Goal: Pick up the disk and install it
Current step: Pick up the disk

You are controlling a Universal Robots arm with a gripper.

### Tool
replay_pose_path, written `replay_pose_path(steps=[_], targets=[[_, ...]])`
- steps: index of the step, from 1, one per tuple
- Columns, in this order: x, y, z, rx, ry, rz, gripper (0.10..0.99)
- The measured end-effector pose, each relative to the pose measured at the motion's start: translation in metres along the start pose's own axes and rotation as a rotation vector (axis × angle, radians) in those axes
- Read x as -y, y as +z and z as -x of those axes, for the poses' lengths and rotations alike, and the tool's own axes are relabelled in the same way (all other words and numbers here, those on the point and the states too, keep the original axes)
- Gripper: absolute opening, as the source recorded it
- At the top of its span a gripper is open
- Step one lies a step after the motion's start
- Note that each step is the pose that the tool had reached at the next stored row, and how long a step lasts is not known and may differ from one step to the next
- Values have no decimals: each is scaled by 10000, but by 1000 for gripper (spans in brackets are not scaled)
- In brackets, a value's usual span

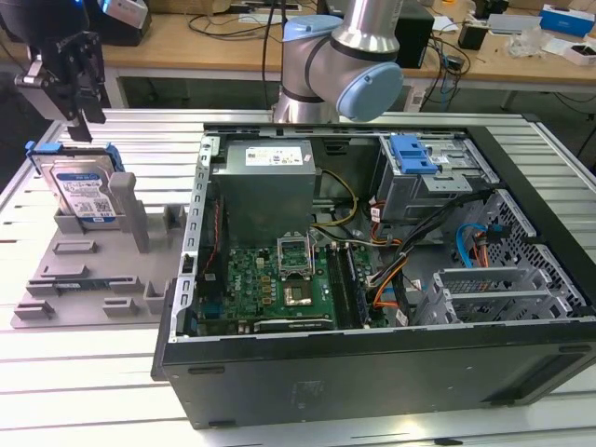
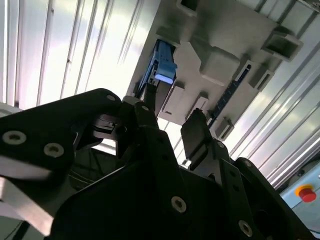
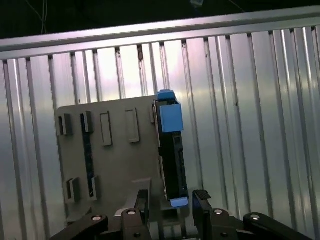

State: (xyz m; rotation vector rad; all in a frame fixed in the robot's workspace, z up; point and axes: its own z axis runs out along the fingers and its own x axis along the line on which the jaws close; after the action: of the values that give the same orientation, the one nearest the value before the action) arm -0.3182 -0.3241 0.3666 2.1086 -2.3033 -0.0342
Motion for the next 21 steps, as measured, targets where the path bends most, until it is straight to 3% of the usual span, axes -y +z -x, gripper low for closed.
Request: replay_pose_path(steps=[3, 9, 14, 21], targets=[[0, 3, 0, -14, -602, -21, 482], [-20, 5, 7, -16, -665, -23, 482], [-47, 8, 35, -27, -1030, -20, 482], [-213, 37, 42, -29, -1137, -22, 482]])
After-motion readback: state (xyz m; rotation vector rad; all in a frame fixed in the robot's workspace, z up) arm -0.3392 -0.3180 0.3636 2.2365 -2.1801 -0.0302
